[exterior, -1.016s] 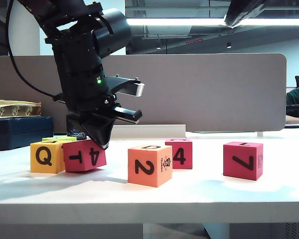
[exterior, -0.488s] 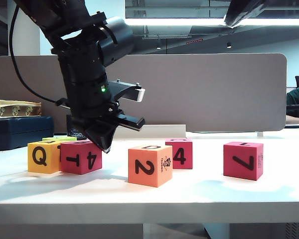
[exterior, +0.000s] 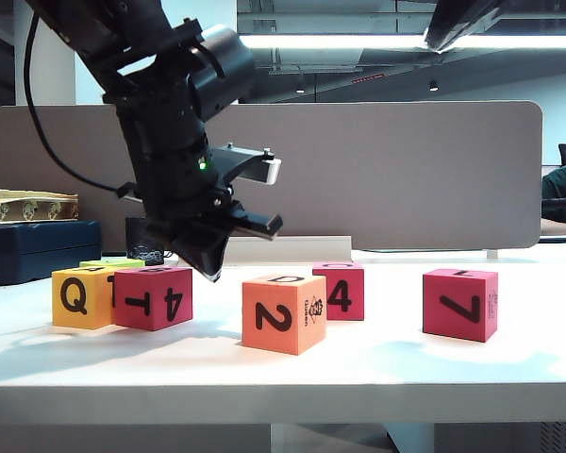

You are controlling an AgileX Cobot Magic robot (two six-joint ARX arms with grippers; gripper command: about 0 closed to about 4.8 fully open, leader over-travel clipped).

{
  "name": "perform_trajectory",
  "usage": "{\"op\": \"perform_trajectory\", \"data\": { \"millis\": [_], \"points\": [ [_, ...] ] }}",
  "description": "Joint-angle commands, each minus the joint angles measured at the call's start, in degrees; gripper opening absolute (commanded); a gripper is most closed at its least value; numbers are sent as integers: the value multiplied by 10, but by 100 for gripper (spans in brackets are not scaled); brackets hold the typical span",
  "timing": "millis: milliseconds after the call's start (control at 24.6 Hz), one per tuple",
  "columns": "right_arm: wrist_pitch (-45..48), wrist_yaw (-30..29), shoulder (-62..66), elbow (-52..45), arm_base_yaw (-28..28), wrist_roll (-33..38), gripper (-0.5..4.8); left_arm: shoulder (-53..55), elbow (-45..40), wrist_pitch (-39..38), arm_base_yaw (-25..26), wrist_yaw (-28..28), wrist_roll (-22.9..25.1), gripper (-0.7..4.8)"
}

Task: Select the appropriate blocks from the scattered letter blocks on the table and arrange them in a row to spell out "ABCD".

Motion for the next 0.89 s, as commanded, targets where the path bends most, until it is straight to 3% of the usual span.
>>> {"op": "perform_trajectory", "data": {
  "millis": [41,122,203,284,488,610,894],
  "points": [
    [3,1,-2,3,0,0,-2,-8,34,-8,-2,31,5,78],
    [3,2,-2,3,0,0,-2,-8,60,-30,-1,62,27,128],
    [3,2,-2,3,0,0,-2,-7,96,-51,-1,114,90,135],
    [3,2,-2,3,0,0,-2,-7,108,-57,-1,135,110,140],
    [3,2,-2,3,0,0,-2,-7,116,-67,-1,188,157,290],
    [3,2,-2,3,0,0,-2,-4,116,-76,-1,215,221,302],
    [-7,1,-2,4,0,0,-2,15,134,-91,1,273,291,374]
  ]
}}
